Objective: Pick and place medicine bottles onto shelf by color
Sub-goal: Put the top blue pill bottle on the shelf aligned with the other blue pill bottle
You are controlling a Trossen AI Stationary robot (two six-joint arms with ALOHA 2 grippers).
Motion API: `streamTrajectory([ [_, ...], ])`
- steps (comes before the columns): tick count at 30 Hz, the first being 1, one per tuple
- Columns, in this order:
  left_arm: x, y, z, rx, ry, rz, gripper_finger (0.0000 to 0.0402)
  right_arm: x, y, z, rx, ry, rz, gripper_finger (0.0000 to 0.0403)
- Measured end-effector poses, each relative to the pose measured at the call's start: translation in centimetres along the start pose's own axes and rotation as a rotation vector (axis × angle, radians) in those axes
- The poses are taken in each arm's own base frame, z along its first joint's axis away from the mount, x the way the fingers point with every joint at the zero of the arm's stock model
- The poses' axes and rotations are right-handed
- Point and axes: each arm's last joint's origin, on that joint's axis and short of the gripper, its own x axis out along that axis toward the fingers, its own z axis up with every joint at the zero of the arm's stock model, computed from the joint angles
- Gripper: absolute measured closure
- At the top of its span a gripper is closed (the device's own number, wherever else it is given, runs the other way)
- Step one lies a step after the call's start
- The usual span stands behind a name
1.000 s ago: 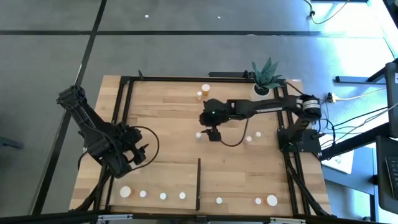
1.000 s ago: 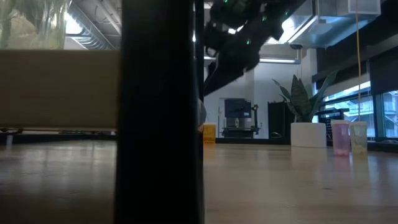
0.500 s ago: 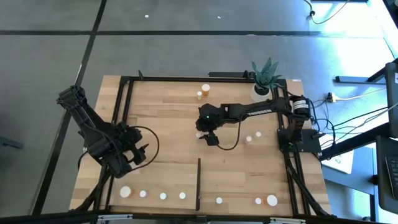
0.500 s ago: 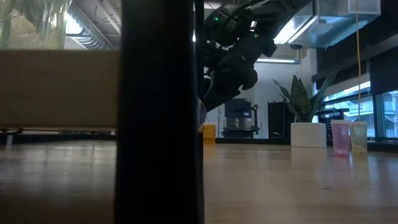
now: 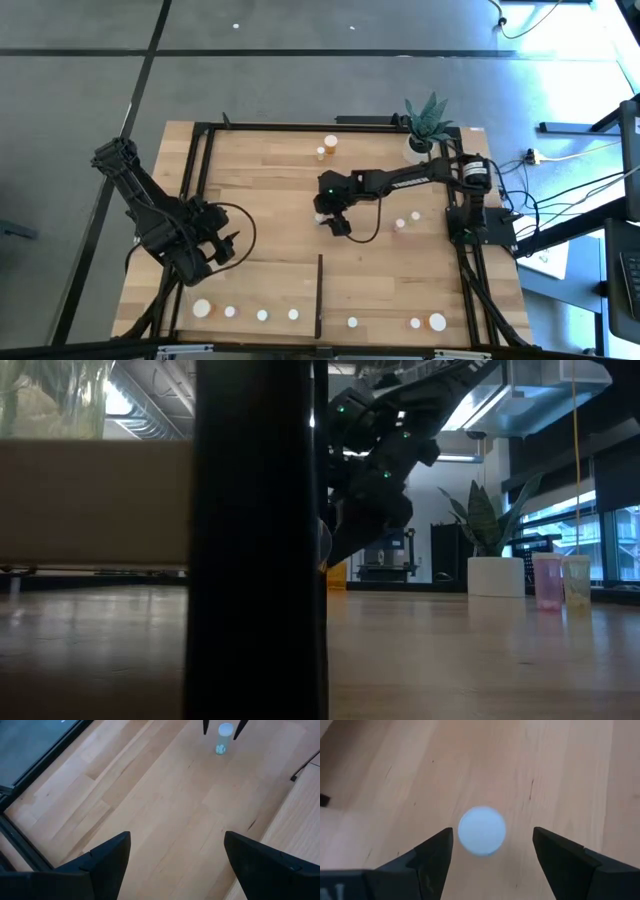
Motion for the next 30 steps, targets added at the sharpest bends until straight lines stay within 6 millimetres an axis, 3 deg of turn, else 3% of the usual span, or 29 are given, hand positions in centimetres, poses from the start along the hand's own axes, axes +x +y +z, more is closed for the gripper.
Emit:
streamTrajectory([
  [10,0.0,-0.01,0.0,0.0,0.0,0.0,0.0087,0.04,-0.05,0.22,-0.006,-0.022,-0.008,0.014],
  [30,0.0,-0.01,0.0,0.004,0.0,0.0,0.0087,0.06,-0.01,0.51,-0.005,-0.048,-0.014,0.0276],
])
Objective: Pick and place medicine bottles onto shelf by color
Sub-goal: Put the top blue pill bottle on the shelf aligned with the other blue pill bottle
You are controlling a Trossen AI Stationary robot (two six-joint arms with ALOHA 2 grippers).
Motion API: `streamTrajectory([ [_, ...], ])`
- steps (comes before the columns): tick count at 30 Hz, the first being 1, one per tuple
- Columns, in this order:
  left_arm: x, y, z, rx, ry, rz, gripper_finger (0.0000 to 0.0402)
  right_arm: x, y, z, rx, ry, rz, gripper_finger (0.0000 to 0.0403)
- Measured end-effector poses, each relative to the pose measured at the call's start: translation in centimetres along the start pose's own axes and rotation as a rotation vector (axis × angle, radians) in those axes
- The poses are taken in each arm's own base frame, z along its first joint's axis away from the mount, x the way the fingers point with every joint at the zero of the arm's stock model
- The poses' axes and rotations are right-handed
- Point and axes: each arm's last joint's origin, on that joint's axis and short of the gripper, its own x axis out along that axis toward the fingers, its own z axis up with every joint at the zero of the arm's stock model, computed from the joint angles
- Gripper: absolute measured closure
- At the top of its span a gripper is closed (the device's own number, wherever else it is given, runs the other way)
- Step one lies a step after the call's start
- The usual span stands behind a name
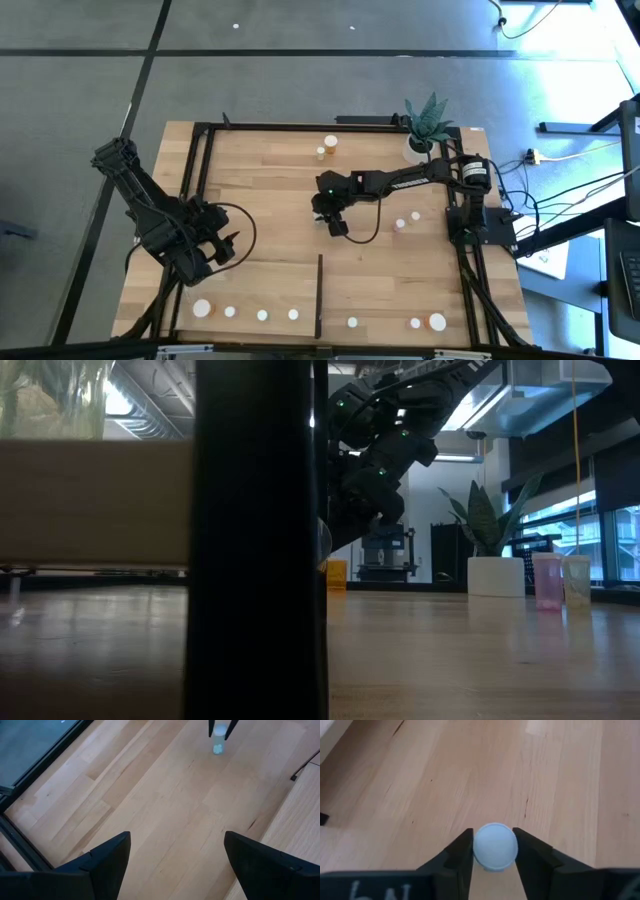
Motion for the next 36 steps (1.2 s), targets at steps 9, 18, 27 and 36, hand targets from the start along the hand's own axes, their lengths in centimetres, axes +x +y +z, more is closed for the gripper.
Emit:
streamTrajectory([
  [9,0.0,0.0,0.0,0.0,0.0,0.0,0.0087,-0.3,-0.5,0.9,0.081,-0.013,-0.078,0.0275],
  [18,0.0,0.0,0.0,0.001,0.0,0.0,0.0087,-2.1,-1.3,5.1,0.105,-0.056,-0.216,0.0275],
  [27,0.0,0.0,0.0,0.001,0.0,-0.001,0.0087,-4.7,-1.3,9.6,0.061,-0.103,-0.301,0.0274],
  [36,0.0,0.0,0.0,0.001,0.0,-0.001,0.0087,-3.2,-2.1,11.2,0.041,-0.118,-0.325,0.0274],
])
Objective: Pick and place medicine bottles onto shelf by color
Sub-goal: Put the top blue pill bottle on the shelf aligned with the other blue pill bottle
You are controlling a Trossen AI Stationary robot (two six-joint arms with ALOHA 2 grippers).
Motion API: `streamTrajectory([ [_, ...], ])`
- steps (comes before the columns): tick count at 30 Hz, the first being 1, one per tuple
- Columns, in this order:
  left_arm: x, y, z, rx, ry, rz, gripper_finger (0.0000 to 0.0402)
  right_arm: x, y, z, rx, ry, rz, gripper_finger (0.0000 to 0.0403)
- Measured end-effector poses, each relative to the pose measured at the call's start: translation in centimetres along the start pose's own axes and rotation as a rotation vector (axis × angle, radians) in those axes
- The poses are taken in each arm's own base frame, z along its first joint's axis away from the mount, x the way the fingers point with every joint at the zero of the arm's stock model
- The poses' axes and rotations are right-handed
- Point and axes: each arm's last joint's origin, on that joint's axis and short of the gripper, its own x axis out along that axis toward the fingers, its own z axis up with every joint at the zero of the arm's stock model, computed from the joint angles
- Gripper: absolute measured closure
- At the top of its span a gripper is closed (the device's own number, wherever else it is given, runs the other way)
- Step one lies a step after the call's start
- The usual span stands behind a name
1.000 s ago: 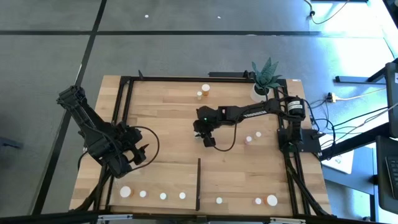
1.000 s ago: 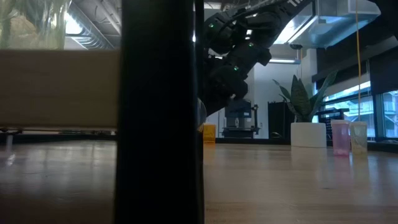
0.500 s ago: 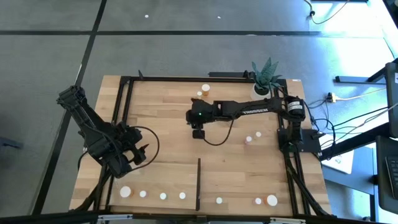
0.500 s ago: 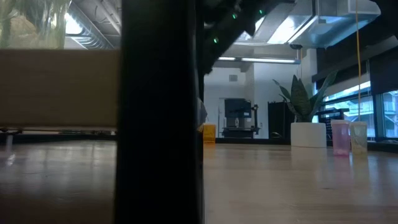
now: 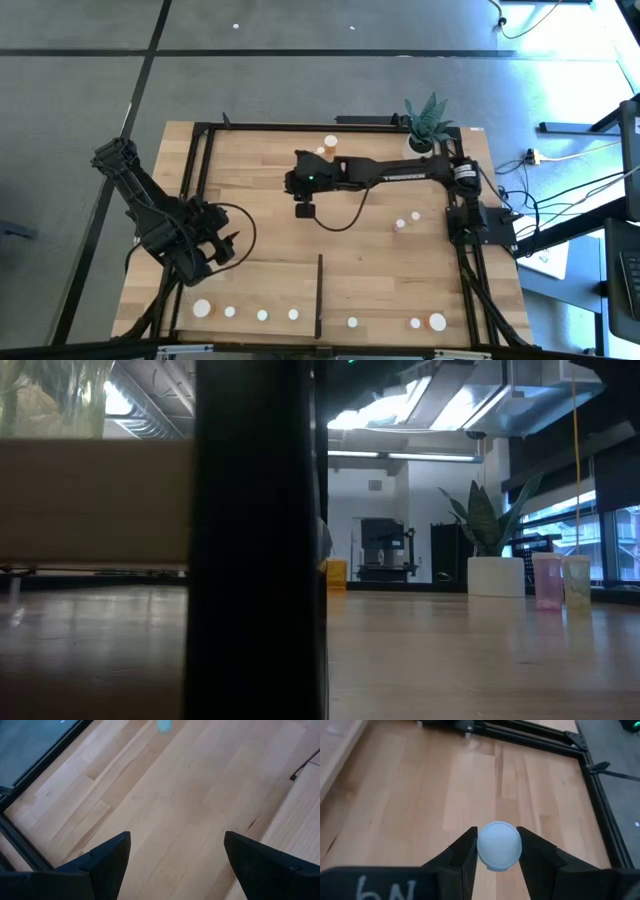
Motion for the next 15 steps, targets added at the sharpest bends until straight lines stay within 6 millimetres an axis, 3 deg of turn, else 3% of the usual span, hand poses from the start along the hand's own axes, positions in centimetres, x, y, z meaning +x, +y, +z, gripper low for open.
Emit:
streamTrajectory([
  [15,0.0,0.0,0.0,-0.003,0.004,-0.001,0.0087,8.4,1.7,-1.2,-0.011,0.091,0.127,0.0274],
])
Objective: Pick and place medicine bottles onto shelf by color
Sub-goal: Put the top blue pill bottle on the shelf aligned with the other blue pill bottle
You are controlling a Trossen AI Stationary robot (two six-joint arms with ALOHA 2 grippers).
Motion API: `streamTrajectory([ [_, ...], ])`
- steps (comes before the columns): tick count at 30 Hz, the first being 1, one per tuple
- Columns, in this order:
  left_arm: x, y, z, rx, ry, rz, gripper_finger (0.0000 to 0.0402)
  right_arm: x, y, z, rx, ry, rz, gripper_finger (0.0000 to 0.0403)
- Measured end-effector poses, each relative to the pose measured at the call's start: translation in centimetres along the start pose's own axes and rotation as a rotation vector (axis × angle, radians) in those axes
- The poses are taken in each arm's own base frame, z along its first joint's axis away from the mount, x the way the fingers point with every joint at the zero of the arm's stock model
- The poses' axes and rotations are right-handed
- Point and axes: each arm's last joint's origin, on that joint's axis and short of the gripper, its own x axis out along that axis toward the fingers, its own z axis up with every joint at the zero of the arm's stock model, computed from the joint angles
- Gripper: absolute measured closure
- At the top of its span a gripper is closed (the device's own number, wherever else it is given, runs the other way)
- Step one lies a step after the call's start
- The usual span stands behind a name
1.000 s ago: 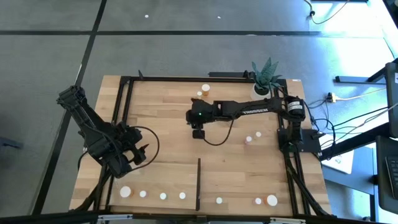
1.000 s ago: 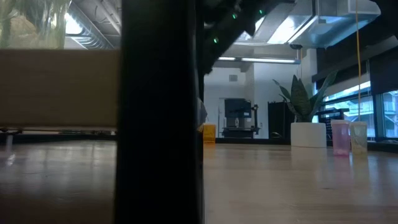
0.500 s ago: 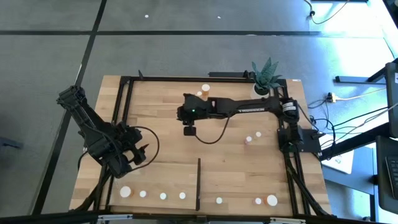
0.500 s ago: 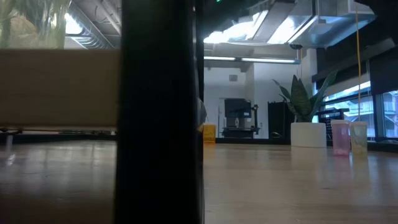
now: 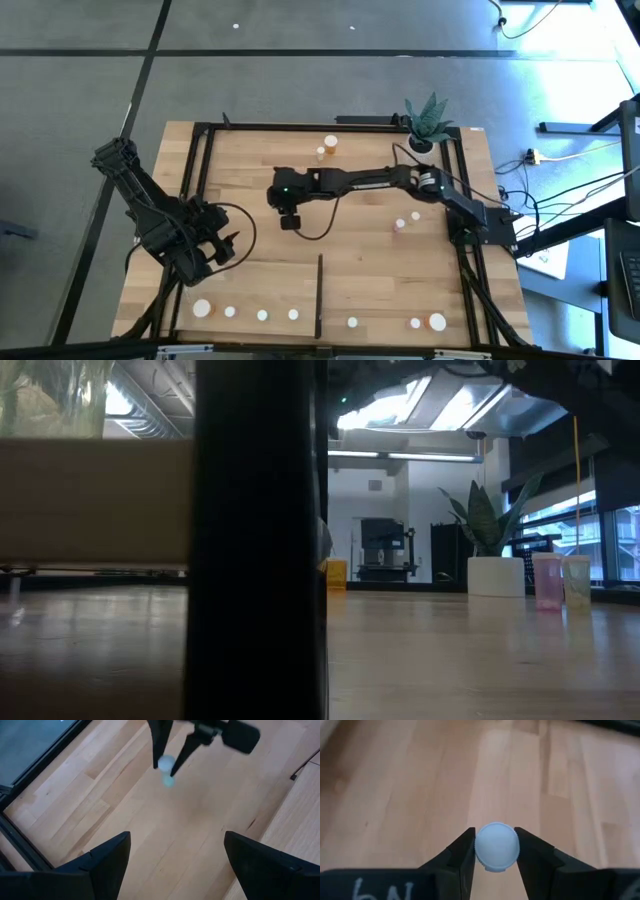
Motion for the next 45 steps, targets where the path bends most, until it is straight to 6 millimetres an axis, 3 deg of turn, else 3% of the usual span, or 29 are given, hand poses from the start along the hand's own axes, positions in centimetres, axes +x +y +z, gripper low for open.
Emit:
streamTrajectory([
  [5,0.0,0.0,0.0,0.0,0.0,0.0,0.0087,1.6,0.3,-1.2,0.002,0.046,0.012,0.0274],
  [36,0.0,0.0,0.0,0.0,0.0,0.0,0.0087,1.7,0.4,-1.4,0.058,0.053,0.039,0.0274],
  [45,0.0,0.0,0.0,0.003,0.0,0.0,0.0087,1.7,0.4,-1.4,0.059,0.052,0.039,0.0242],
])
